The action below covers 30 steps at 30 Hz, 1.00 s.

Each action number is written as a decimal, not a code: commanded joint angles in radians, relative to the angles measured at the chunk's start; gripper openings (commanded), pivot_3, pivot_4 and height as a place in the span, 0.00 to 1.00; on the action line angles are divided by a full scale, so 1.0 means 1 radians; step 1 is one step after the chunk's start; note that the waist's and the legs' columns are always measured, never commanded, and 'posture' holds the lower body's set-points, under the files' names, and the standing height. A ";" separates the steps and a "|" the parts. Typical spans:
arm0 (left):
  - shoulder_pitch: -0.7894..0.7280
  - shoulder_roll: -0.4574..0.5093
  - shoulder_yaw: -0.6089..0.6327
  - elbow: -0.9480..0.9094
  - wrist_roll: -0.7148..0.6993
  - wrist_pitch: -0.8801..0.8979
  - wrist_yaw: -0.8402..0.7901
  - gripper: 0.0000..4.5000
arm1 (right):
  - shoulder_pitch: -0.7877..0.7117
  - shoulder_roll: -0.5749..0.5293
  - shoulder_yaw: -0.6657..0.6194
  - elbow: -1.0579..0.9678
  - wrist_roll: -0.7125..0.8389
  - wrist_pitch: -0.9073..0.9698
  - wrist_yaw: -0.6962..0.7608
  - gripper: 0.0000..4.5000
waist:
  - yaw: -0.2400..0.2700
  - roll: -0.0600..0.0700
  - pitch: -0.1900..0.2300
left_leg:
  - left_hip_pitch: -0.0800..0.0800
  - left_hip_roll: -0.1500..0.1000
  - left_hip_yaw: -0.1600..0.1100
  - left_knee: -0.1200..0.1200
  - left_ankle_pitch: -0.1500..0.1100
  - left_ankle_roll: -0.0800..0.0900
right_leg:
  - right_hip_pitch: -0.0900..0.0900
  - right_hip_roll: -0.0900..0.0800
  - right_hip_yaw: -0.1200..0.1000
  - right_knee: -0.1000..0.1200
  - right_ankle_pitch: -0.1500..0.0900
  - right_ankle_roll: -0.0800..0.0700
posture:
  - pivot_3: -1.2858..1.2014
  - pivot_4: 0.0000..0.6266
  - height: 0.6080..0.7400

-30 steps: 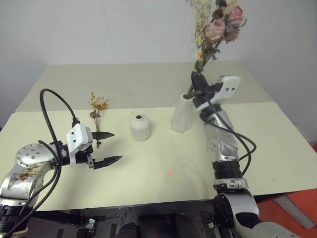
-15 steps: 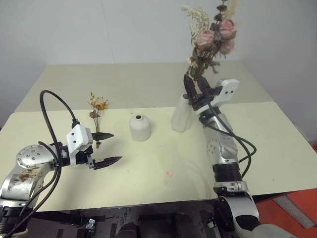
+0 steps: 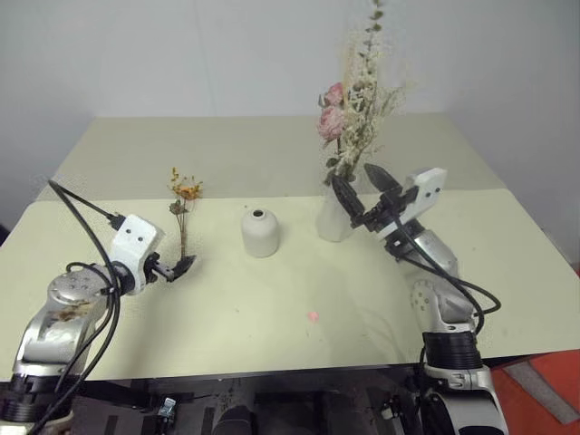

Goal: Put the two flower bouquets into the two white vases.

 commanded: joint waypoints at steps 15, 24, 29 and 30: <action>-0.491 -0.157 0.026 0.312 0.049 0.496 0.317 1.00 | -0.070 -0.555 -0.156 -0.350 0.400 0.811 0.213 1.00 | 0.001 -0.002 -0.001 | -0.001 -0.001 -0.002 0.000 0.000 0.000 | 0.001 0.000 -0.001 -0.003 0.000 0.000 | 0.52 0.24 1.00; -0.588 -0.183 -0.038 0.597 0.082 0.356 0.289 1.00 | -0.056 -0.590 -0.192 -0.468 0.594 0.953 0.201 1.00 | 0.020 -0.003 -0.001 | -0.003 -0.002 -0.002 0.001 0.000 0.000 | 0.001 -0.001 -0.002 -0.001 0.000 0.000 | 0.52 0.24 1.00; -0.671 -0.202 -0.080 0.807 0.101 0.253 0.239 1.00 | -0.032 -0.600 -0.192 -0.482 0.617 0.954 0.166 1.00 | 0.033 -0.003 -0.001 | -0.004 -0.002 -0.002 0.001 0.000 0.000 | 0.001 -0.001 -0.002 -0.002 0.000 0.000 | 0.52 0.24 1.00; -0.686 -0.205 -0.086 0.847 0.105 0.230 0.227 0.96 | -0.026 -0.599 -0.191 -0.485 0.616 0.952 0.157 1.00 | 0.033 -0.003 -0.001 | -0.004 -0.002 -0.002 0.002 0.000 0.000 | 0.001 -0.001 -0.002 -0.002 0.000 0.000 | 0.52 0.24 1.00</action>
